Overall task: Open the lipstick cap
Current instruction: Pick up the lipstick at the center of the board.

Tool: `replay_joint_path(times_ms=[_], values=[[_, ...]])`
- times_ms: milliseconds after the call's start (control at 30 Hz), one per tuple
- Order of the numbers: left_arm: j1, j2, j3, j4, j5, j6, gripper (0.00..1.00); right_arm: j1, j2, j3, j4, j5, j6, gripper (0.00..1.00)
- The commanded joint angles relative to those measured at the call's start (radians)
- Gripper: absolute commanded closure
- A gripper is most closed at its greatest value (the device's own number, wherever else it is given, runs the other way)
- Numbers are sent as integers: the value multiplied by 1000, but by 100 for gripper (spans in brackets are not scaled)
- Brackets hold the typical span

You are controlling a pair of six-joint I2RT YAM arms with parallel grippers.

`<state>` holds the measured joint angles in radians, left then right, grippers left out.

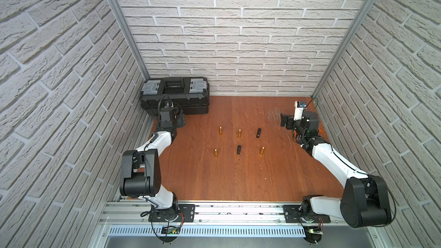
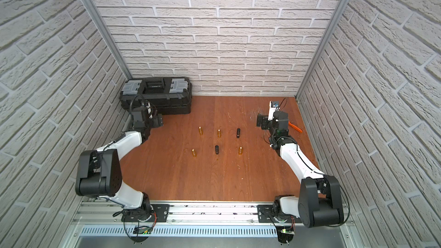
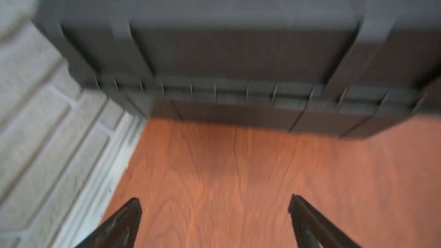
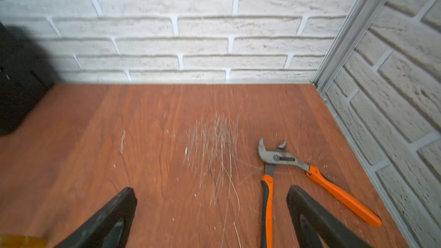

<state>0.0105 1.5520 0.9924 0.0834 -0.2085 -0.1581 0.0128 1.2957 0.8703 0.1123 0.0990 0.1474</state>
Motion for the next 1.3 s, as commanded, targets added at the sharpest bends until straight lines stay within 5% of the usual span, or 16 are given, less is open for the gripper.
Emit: replay_joint_path(times_ms=[0,133,400,500,733,1267], values=[[-72,-6,72,-332,-18,-55,2,-25,87,144,-297,4,212,1],[-188,32,235,-538,-3,-99,9,-12,198,272,-393,-102,207,6],[-432,217,533,-836,86,-159,23,221,214,494,-545,4,75,12],[-465,294,620,-901,168,-191,30,305,202,548,-583,6,42,14],[-517,442,737,-979,163,-174,36,384,170,606,-632,30,23,16],[-508,549,785,-957,204,-180,53,448,159,589,-657,51,8,24]])
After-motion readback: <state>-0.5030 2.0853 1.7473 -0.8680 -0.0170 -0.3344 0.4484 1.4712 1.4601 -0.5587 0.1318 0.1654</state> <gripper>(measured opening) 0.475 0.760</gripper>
